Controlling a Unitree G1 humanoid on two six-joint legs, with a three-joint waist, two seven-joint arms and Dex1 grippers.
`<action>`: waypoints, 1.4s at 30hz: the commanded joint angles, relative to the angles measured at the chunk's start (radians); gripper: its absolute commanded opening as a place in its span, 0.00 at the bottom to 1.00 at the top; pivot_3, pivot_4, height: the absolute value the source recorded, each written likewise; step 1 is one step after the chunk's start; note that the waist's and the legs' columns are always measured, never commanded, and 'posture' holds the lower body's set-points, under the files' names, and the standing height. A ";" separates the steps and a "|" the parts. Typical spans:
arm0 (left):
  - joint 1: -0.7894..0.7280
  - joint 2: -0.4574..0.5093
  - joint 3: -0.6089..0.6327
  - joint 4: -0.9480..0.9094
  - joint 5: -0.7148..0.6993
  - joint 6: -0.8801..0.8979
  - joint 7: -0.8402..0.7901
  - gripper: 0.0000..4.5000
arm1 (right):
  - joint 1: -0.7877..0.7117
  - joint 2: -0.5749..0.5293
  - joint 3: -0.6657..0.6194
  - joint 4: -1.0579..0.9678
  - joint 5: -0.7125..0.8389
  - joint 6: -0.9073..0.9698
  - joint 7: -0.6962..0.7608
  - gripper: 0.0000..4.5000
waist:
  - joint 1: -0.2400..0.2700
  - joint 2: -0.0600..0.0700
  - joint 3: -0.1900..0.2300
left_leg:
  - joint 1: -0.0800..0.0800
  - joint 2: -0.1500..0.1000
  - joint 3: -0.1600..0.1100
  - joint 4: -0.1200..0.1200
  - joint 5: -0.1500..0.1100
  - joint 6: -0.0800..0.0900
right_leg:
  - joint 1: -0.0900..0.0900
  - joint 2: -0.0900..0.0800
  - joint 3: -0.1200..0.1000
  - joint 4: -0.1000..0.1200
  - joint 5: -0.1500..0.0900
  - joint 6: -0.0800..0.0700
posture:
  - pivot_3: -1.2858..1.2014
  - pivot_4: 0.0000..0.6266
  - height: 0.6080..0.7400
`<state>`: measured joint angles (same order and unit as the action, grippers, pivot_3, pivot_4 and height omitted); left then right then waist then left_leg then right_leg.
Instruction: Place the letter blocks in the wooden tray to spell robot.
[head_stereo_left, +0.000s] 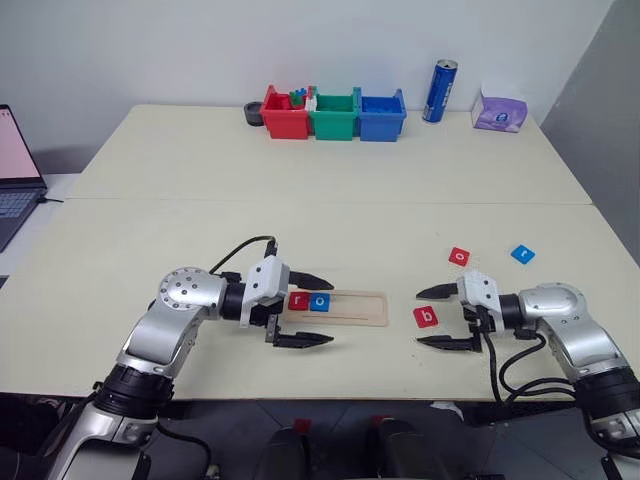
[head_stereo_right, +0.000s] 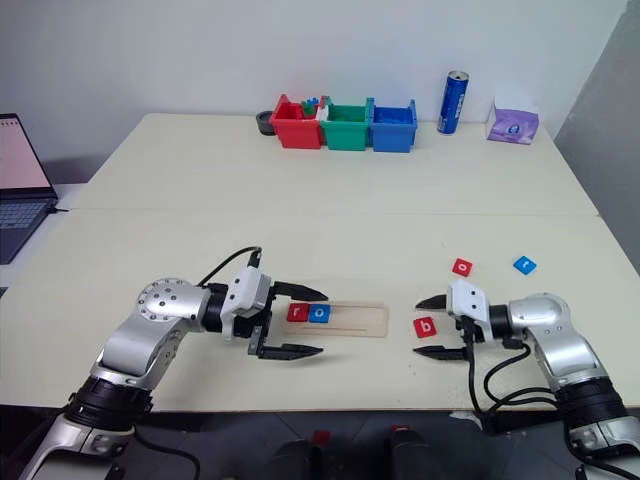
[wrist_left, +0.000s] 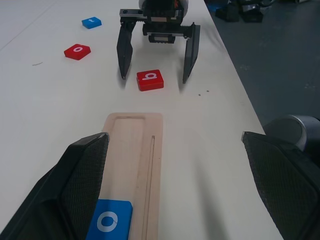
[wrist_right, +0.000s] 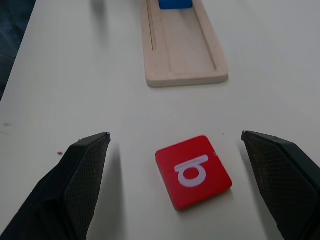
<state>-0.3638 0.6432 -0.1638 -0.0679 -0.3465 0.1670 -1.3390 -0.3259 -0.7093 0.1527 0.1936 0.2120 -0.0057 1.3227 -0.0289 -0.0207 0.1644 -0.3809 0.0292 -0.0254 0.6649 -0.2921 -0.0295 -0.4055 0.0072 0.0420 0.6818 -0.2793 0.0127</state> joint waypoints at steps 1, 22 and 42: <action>0.003 0.009 0.005 -0.039 -0.006 -0.004 0.006 1.00 | -0.030 -0.007 0.000 0.028 -0.012 -0.038 0.019 1.00 | -0.001 0.000 0.000 | 0.000 0.000 0.000 0.000 0.000 0.000 | 0.000 0.000 0.000 0.000 0.000 0.000 | 0.52 0.24 1.00; 0.013 0.021 0.007 -0.039 -0.008 -0.010 -0.004 1.00 | -0.045 0.006 -0.002 0.041 -0.007 0.000 0.005 0.33 | 0.000 0.000 0.000 | 0.000 0.000 0.000 0.000 0.000 0.000 | 0.000 0.000 0.000 0.000 0.000 0.000 | 0.52 0.24 1.00; 0.135 0.157 0.152 0.027 -0.027 -0.081 -0.004 1.00 | -0.152 0.268 0.183 -0.249 -0.015 0.316 -0.218 0.33 | 0.011 0.001 0.000 | -0.001 0.000 -0.003 0.001 0.000 0.000 | 0.000 -0.003 -0.002 0.000 0.001 0.000 | 0.52 0.24 1.00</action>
<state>-0.2190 0.7871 -0.0490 -0.0064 -0.3527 0.0835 -1.3521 -0.4485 -0.4429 0.3414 -0.0518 0.2096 0.3332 1.1168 -0.0178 -0.0198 0.1648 -0.3815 0.0293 -0.0276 0.6662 -0.2920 -0.0296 -0.4058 0.0044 0.0401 0.6823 -0.2787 0.0125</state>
